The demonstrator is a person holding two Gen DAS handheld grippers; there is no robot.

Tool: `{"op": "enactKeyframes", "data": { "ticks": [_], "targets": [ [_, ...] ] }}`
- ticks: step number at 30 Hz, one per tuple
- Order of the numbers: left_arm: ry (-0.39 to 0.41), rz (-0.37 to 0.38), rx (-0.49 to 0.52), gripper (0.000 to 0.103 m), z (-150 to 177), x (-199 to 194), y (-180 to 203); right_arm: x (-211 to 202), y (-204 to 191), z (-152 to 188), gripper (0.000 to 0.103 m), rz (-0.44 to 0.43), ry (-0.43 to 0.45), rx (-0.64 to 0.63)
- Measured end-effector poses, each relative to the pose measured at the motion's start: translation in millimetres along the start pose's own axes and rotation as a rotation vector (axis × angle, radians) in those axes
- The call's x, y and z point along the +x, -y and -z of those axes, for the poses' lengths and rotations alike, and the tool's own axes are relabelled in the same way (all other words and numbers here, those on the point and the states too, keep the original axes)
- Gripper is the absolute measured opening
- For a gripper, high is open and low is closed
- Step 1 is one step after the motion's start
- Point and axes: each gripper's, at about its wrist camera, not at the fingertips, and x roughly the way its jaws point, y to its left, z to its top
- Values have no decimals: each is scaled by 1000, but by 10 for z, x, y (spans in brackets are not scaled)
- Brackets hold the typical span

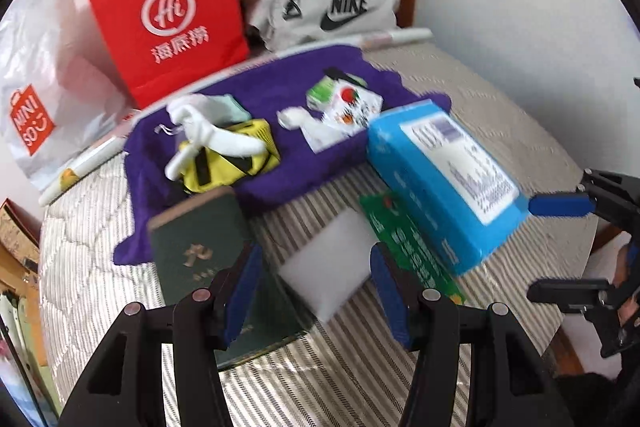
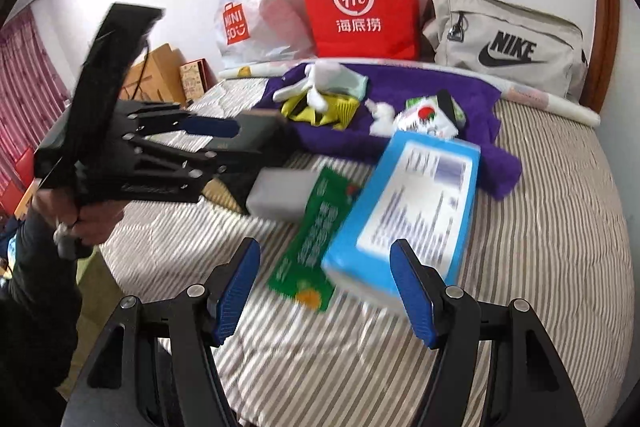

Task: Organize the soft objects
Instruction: 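Grasp the white foam block beside the blue tissue pack with the left tool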

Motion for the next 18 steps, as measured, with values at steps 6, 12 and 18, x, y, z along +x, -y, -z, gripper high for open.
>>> {"op": "enactKeyframes", "data": {
  "ticks": [6, 12, 18],
  "targets": [
    [-36, 2, 79, 54, 81, 151, 124, 159, -40, 347, 67, -54, -55, 27],
    [-83, -30, 237, 54, 57, 288, 325, 356, -115, 463, 66, -29, -81, -17],
    [-140, -34, 355, 54, -12, 461, 471, 380, 0, 513, 66, -36, -84, -1]
  ]
}}
